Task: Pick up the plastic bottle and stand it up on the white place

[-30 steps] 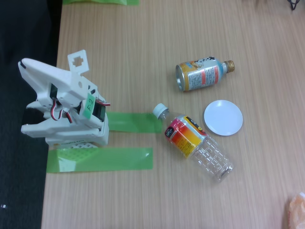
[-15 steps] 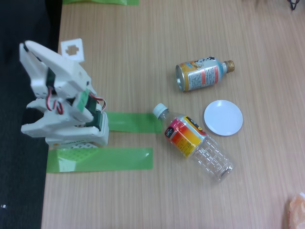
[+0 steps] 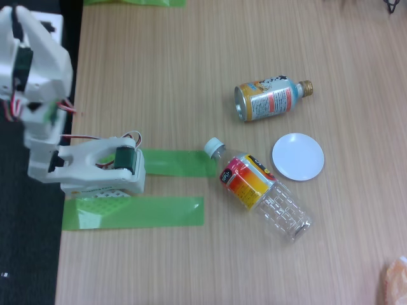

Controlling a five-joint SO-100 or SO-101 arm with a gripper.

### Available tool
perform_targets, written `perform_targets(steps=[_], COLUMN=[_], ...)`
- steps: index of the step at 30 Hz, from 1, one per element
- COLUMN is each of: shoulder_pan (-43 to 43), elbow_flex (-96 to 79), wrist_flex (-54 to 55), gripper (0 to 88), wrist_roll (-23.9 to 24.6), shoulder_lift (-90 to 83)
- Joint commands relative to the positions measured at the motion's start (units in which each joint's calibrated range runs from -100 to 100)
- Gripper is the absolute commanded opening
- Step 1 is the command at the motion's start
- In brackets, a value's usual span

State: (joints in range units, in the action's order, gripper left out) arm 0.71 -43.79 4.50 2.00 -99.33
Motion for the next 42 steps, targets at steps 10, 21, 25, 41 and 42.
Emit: perform_targets(steps=[10,21,25,41,42], shoulder_pan=[0.25,-0.41,-2.34,-17.67,-18.12], elbow_flex=[23.64,52.89,57.14,57.96,56.69], wrist_flex=[-36.78,-48.02,-51.11,-100.3,-101.67], gripper=[31.2,31.0,31.4,31.8,31.8], wrist_roll=[-4.7,-4.07,-4.81,-6.48,-6.48], shoulder_lift=[19.99,49.81,59.39,65.77,65.6])
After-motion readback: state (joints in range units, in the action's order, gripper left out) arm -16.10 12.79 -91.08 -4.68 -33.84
